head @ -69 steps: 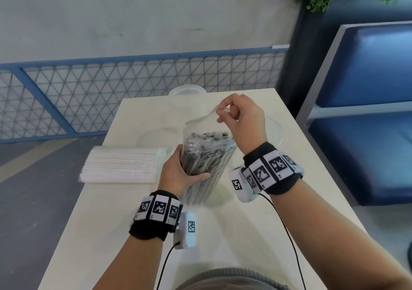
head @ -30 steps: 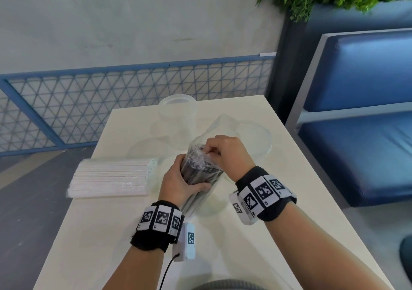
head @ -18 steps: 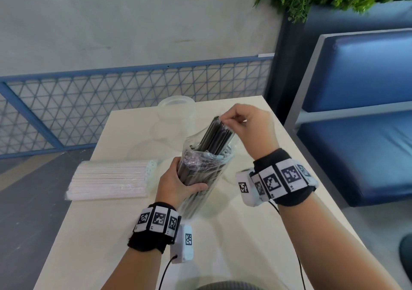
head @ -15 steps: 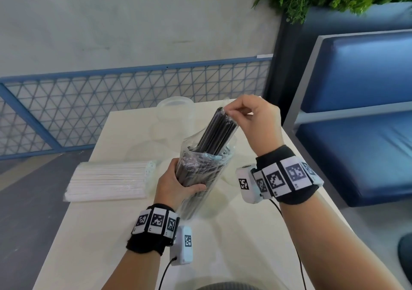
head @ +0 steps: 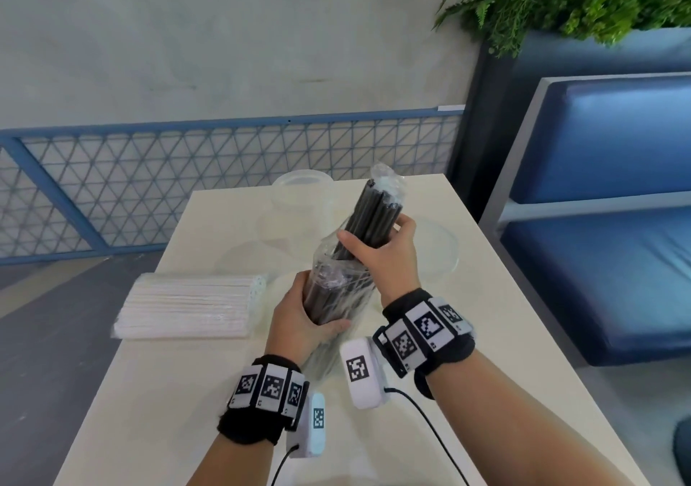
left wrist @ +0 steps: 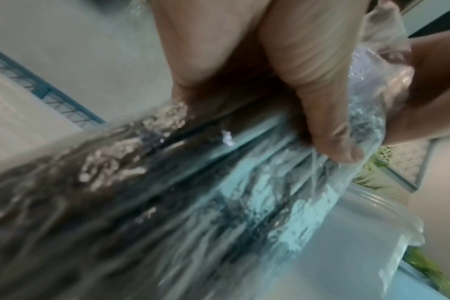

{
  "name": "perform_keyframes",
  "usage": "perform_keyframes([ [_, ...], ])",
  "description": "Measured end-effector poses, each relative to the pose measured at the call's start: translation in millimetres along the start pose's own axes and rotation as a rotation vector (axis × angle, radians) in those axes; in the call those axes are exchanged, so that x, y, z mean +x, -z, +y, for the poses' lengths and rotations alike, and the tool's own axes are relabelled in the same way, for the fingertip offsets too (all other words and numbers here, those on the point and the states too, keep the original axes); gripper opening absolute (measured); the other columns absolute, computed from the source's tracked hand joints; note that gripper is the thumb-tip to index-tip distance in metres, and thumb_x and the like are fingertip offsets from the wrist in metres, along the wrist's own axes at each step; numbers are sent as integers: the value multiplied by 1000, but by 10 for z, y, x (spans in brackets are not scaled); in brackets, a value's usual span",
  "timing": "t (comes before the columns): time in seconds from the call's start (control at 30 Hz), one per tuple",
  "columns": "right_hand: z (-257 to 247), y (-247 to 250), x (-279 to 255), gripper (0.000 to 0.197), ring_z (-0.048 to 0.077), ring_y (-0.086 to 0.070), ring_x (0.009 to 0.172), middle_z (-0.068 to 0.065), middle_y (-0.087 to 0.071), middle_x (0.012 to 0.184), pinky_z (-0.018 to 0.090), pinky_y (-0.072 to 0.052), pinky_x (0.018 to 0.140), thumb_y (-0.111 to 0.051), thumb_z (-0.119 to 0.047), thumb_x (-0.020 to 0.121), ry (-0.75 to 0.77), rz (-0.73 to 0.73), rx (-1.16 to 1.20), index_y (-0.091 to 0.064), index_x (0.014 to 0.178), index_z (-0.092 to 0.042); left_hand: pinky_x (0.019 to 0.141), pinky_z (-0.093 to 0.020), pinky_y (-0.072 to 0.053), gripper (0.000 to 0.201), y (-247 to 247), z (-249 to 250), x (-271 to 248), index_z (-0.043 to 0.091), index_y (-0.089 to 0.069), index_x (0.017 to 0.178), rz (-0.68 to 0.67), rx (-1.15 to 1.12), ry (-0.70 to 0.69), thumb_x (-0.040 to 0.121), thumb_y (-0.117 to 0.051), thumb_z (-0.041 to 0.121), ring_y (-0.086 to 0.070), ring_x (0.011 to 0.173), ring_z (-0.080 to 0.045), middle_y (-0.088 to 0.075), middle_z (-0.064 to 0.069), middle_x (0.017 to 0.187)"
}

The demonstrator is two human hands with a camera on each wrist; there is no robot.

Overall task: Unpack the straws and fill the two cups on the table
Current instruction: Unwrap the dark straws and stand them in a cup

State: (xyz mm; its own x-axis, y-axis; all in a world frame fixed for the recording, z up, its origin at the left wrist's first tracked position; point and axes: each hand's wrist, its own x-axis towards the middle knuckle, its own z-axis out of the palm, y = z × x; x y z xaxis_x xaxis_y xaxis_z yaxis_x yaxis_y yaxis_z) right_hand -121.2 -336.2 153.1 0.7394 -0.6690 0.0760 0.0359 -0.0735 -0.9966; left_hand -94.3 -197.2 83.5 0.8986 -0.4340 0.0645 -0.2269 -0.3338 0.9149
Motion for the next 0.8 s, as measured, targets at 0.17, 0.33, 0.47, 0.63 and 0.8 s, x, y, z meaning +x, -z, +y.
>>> perform_keyframes([
  [0.17, 28, -49, 95, 46, 26, -67, 87, 12, -71, 93, 47, -56, 82, -83, -28, 59, -83, -103, 4, -65, 94, -5, 83, -13, -48, 84, -3, 134, 60, 34, -41, 125, -9, -47, -78, 56, -88, 24, -59, 101, 5, -62, 18, 109],
  [0.33, -26, -35, 170, 17, 25, -63, 75, 9, -65, 76, 47, -56, 79, -75, -3, 70, -98, -25, 181, -64, 82, -6, 73, -4, -46, 71, -16, 153, 114, 33, -45, 120, -17, -30, -83, 62, -85, 27, -60, 91, 11, -66, 16, 102],
  [0.47, -153, 10, 259, 15, 20, -61, 70, 5, -63, 74, 37, -54, 72, -70, 2, 72, -87, 36, 327, -63, 83, -6, 72, -5, -47, 69, -14, 152, 128, 34, -46, 119, -16, -30, -60, 62, -84, 30, -62, 88, 8, -67, 17, 98],
  [0.63, -203, 50, 312, 23, 20, -60, 75, 6, -61, 79, 35, -54, 72, -69, -2, 77, -41, 32, 464, -60, 98, 0, 75, -8, -50, 66, 15, 91, 123, 33, -49, 117, -7, -55, -44, 63, -85, 24, -61, 88, 10, -67, 18, 96],
  [0.8, -94, 130, 302, 31, 20, -61, 98, 2, -66, 100, 42, -51, 92, -66, -11, 73, -30, -419, 437, -60, 103, -10, 71, 0, -44, 62, 82, 79, 141, 42, -47, 110, -76, -64, -45, 65, -83, 19, -60, 85, 17, -65, 21, 97],
])
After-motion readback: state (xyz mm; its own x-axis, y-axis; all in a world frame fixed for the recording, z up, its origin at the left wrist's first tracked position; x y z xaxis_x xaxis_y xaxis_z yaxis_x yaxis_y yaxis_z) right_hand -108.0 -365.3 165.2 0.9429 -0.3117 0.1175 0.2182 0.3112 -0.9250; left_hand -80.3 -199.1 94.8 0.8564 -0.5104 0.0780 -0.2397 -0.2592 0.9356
